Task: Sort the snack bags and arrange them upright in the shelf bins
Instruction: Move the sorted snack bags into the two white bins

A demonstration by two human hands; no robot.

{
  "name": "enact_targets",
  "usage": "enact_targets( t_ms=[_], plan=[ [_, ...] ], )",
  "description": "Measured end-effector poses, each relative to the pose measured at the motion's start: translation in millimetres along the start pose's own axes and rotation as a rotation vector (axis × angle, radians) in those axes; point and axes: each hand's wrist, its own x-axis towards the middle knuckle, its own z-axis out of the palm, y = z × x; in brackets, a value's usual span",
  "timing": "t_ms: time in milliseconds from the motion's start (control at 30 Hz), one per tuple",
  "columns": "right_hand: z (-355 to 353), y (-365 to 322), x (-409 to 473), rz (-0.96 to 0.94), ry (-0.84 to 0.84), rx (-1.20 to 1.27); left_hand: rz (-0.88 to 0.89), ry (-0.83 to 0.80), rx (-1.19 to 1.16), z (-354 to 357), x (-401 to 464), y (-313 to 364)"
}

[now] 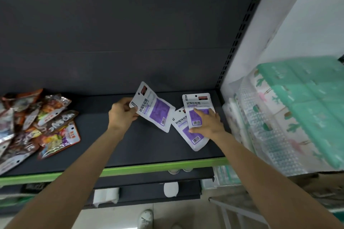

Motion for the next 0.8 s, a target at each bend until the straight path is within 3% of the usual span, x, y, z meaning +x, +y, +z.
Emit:
enact_targets(
  t_ms=[133,267,400,467,633,800],
  plan=[
    [0,-10,-8,-0.086,0.099,-0.107,-0.016,-0.05,0.088,-12,-4,0],
    [14,-19,-18,-0.217,0.167,0.004,-0.079,-0.052,0.235,-17,-11,-10],
    [16,-23,-13,-0.144,0.285,0.068,-0.104,-0.006,0.245,-28,-16,-23],
    [14,-27,-5,-0.092,0.27,0.079,-0.058,0.037,0.222,-33,-15,-21],
    [13,-40,13,-0.072,0.037,0.256,0.225,0.136,0.245,-37,-15,1],
    [14,-51,24,-0.022,0.175,0.315,0.34,0.116,0.315,-33,-8,15]
  ],
)
